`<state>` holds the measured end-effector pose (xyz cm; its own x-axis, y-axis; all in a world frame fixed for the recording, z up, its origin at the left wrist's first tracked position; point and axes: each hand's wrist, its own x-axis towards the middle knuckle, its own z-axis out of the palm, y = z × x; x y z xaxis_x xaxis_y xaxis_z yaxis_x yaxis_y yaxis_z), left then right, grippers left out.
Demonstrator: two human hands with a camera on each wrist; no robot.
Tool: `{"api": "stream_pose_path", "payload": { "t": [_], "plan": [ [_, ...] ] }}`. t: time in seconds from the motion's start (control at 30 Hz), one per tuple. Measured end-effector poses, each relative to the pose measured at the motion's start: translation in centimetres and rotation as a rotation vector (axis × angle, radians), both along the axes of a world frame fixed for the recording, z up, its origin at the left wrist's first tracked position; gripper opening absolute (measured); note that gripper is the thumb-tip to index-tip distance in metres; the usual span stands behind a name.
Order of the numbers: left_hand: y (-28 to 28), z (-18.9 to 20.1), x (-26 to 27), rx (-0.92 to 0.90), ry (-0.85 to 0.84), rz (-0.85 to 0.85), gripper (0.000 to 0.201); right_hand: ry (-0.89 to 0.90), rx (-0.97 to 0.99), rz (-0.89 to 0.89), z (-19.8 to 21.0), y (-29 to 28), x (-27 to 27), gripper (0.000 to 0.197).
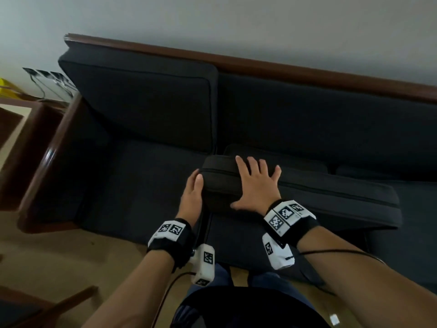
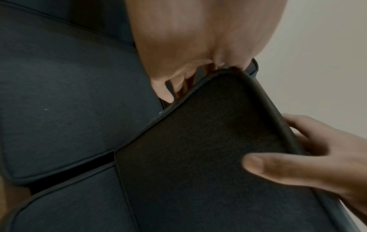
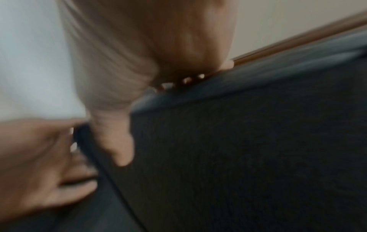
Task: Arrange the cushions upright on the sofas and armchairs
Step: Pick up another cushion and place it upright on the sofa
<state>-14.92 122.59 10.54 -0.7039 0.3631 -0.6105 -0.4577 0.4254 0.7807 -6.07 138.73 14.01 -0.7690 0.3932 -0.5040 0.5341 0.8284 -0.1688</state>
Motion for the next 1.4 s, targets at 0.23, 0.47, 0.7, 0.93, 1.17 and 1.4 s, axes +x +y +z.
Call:
{"api": "stream_pose_path", "payload": {
  "t": [0.23, 0.47, 0.7, 0.93, 1.17, 1.4],
  "plan": [
    [-2.8, -1.1, -2.1, -0.053, -0.127, -0.199, 0.080, 0.049, 0.184, -0.007, -1.6, -1.5, -1.1, 0.115],
    [-4.0, -1.0, -4.6, -0.147, -0.055, -0.365, 0.040, 0.098, 0.145, -0.057, -0.4, -1.5, 0.0, 0.107],
    [-4.4, -0.6, -5.2, -0.164, 0.067, -0.560, 0.069, 0.306, 0.027, -0.191, 5.0, 0.6, 3.3, 0.096],
    [-3.3, 4.8, -7.4, -0.118, 0.538, -0.474, 0.123, 0.741, -0.252, -0.339, 12.4, 4.6, 6.0, 0.094],
    [-1.9, 10.9, -8.3, -0.342, 0.973, -0.452, 0.101, 0.934, -0.462, -0.420, 9.9, 7.6, 10.0, 0.099],
    [0.7, 8.3, -3.6, -0.532, 0.955, -0.541, 0.105, 0.729, -0.457, -0.608, 5.2, 9.7, 14.6, 0.109]
  ]
}}
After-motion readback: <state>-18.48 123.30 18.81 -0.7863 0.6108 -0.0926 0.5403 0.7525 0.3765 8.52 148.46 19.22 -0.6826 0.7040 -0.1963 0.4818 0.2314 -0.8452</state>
